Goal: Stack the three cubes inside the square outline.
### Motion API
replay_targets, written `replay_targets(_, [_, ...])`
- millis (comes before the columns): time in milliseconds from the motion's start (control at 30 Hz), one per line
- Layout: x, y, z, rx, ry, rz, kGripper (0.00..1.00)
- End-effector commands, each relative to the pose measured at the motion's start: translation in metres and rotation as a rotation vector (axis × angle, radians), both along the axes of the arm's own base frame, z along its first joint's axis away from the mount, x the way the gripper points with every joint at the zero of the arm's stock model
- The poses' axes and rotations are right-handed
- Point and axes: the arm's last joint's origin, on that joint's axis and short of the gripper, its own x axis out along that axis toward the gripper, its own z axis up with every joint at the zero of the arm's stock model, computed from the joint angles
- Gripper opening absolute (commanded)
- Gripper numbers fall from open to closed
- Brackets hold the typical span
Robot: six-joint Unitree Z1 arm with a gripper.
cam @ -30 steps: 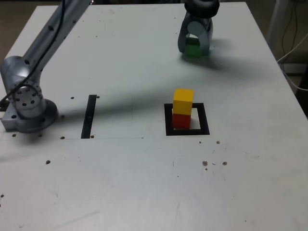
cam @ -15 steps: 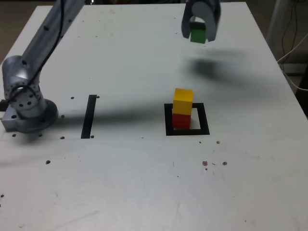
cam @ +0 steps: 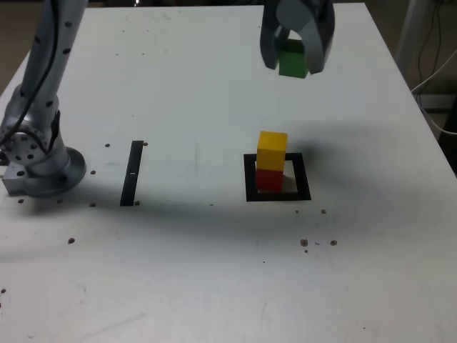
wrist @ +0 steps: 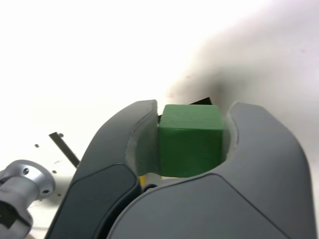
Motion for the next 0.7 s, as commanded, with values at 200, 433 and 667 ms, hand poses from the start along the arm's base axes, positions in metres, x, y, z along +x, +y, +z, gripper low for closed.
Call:
replay_targets(200, [-0.017, -0.040, -0.016, -0.011, 0.080, 0.095, 0.28])
replay_targets(433, [-0.036, -0.058, -0.014, -0.016, 0.083, 0.136, 0.28])
replay_targets(667, [-0.040, -0.082, -0.013, -0.041, 0.083, 0.119, 0.28])
